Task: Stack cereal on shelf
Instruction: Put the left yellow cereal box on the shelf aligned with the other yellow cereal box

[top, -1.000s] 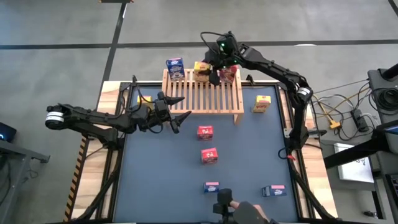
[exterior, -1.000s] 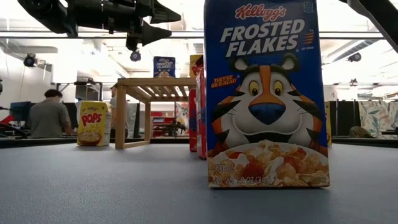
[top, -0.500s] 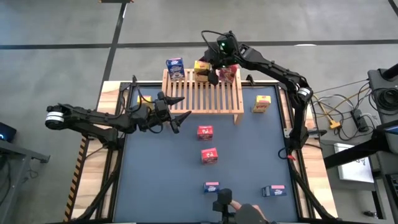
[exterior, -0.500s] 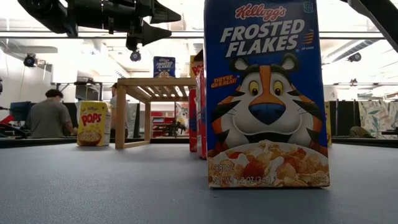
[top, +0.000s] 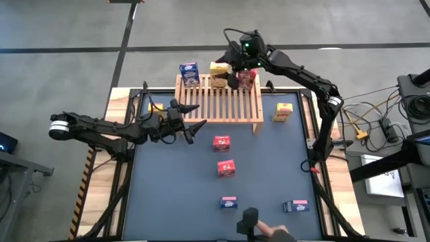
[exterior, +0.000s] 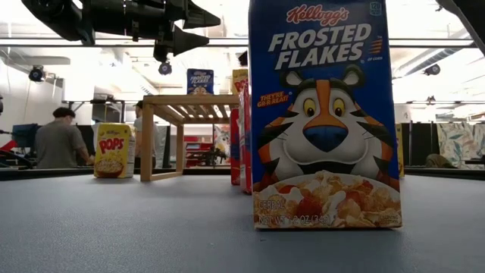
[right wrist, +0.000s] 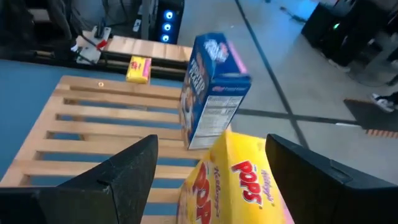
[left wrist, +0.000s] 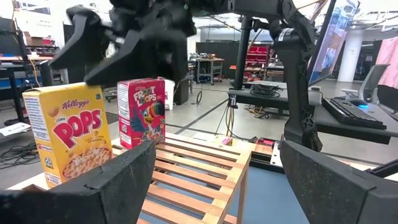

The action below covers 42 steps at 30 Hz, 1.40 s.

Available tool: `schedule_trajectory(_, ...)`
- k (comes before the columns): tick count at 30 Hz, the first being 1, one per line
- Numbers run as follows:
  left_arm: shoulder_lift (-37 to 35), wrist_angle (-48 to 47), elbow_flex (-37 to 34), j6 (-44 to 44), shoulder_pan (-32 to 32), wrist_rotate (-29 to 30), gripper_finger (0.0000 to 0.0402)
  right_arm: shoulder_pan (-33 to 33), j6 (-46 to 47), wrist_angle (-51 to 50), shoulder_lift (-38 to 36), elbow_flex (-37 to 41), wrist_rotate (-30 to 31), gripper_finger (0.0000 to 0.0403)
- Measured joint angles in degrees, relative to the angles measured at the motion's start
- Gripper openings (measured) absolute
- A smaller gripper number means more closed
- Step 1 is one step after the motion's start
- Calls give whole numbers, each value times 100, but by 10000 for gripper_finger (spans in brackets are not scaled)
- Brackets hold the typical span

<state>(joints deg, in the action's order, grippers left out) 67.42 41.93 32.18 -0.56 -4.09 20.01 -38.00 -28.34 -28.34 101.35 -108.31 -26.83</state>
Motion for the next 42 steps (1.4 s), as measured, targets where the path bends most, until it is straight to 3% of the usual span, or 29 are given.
schedule_trajectory(8,0,0,0,0,1,0,327,26,132,-7,-562,0,-49,288)
schedule_trajectory(30,0,2,0,-20,0,0,327,235,66,-1171,-1011,46,-59,288)
schedule_trajectory(37,0,3,0,-20,-1,0,327,417,243,-1293,-1543,646,-17,288)
schedule_trajectory(42,0,5,0,-20,0,0,327,544,364,-1171,-2183,1535,-13,287)
